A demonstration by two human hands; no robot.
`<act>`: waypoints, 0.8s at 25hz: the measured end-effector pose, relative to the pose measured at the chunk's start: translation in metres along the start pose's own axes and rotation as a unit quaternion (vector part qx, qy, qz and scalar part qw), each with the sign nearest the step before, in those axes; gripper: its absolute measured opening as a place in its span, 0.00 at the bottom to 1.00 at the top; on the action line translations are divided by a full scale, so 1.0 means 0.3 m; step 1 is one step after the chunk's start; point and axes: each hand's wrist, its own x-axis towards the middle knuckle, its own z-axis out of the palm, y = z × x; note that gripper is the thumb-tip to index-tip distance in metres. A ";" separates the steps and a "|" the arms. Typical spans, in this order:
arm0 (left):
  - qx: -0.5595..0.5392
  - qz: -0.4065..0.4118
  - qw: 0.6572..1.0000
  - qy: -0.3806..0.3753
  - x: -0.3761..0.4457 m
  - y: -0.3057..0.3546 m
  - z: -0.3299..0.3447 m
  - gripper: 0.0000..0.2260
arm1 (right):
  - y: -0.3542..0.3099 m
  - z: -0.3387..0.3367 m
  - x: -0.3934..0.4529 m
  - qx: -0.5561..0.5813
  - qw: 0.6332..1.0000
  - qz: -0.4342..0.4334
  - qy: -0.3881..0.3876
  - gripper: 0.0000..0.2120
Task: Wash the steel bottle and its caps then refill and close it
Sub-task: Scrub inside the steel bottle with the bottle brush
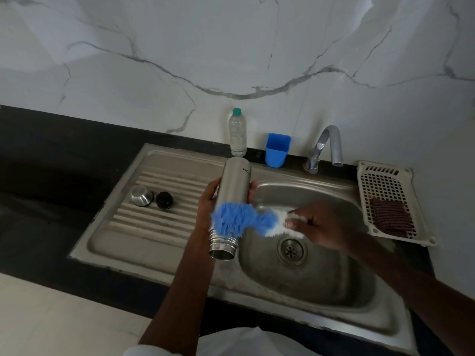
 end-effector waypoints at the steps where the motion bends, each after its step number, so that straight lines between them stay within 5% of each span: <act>1: -0.053 0.015 0.996 -0.076 0.030 0.007 -0.015 0.31 | -0.001 -0.006 0.028 0.005 0.999 0.038 0.036 0.22; 3: 0.003 -0.045 0.991 -0.123 0.030 -0.026 -0.022 0.36 | -0.002 -0.019 0.091 0.024 0.983 0.146 0.112 0.25; 5: 0.058 -0.089 0.994 -0.031 0.011 -0.027 -0.074 0.40 | -0.003 -0.017 0.130 0.017 0.971 0.193 0.143 0.28; 8: 0.012 -0.086 0.996 0.005 -0.016 -0.016 -0.091 0.36 | -0.013 0.036 0.100 0.055 0.969 0.215 0.113 0.32; 20: -0.037 -0.171 0.978 -0.117 -0.011 -0.005 -0.118 0.36 | -0.070 0.110 0.039 0.137 0.954 0.211 0.160 0.28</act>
